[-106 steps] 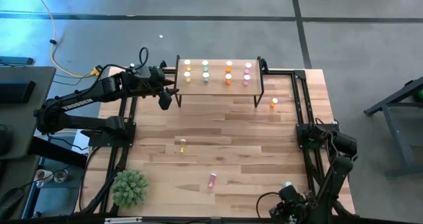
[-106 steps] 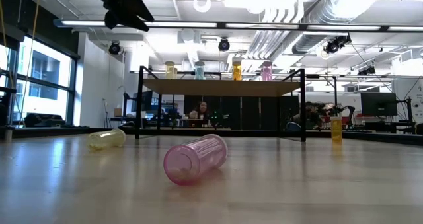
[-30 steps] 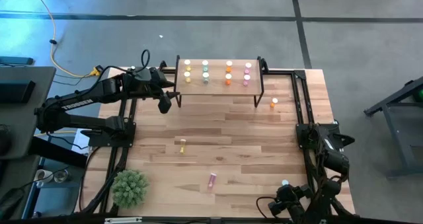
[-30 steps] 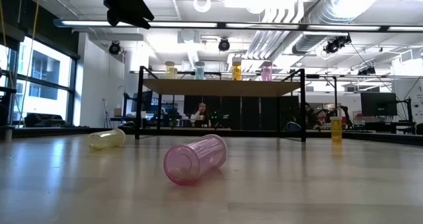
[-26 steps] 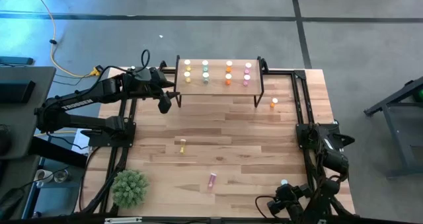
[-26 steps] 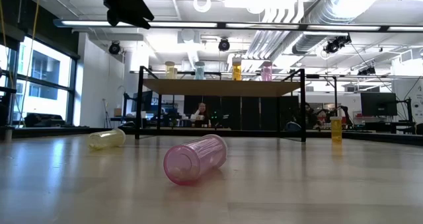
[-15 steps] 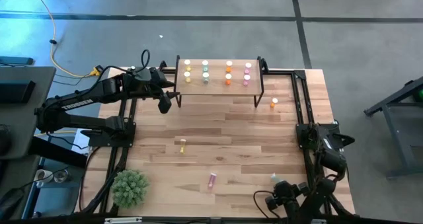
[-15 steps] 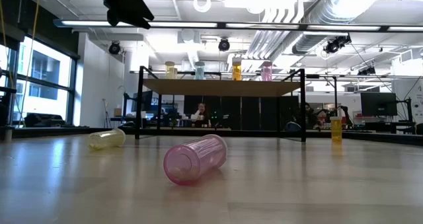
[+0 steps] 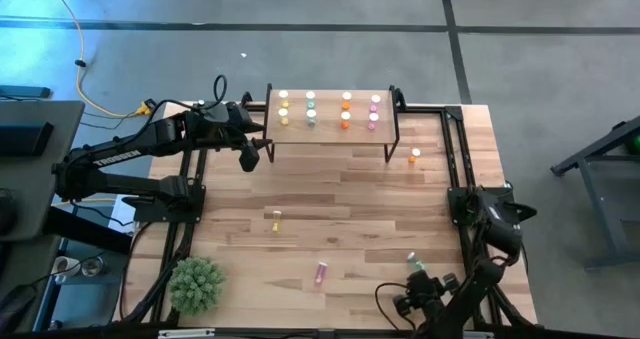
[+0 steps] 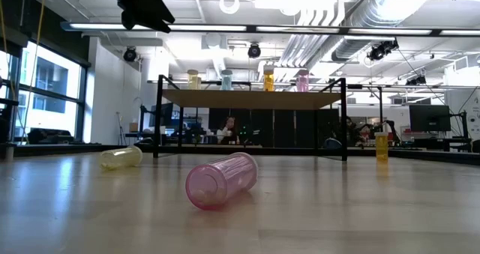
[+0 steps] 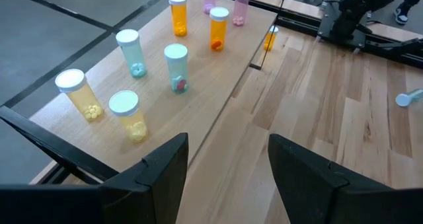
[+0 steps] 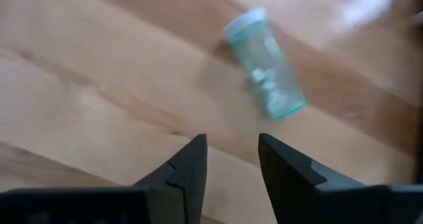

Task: Pick and place medicine bottles onto shelf by color
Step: Put the blue pill bottle on the shelf aligned with the other blue pill bottles

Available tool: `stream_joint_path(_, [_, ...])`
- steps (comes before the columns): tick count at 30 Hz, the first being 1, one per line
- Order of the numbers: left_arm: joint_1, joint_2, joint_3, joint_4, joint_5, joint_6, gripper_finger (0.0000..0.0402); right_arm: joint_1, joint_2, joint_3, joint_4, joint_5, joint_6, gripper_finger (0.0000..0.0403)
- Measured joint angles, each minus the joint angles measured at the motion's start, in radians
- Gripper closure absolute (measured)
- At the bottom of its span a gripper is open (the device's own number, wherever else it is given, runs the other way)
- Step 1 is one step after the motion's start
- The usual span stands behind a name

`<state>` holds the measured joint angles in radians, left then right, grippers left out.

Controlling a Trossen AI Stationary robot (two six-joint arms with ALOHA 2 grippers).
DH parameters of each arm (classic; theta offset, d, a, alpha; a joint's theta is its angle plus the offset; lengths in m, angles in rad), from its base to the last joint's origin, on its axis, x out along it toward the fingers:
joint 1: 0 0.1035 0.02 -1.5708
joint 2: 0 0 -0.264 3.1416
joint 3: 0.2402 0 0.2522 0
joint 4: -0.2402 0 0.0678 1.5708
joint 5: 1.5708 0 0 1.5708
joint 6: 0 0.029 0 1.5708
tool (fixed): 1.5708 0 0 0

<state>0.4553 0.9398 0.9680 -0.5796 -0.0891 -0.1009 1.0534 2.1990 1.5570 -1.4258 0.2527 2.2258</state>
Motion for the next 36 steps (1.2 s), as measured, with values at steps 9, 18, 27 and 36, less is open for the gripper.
stream_joint_path(9, [0.000,0.000,0.000,0.000,0.000,-0.004,0.0204,-0.003,-0.171,-0.001,-0.041,0.032,-0.001,0.0240])
stream_joint_path(18, [0.000,0.000,0.000,0.000,0.001,-0.004,0.0204,-0.002,-0.362,-0.005,-0.147,0.068,-0.052,0.0235])
stream_joint_path(27, [0.000,0.000,0.000,-0.009,0.018,-0.003,0.0204,-0.002,-0.660,-0.368,0.091,0.070,-0.087,0.0235])
stream_joint_path(36, [0.000,0.000,0.000,-0.012,0.026,-0.055,0.0204,-0.056,-0.880,-0.612,0.406,0.012,-0.308,0.0235])
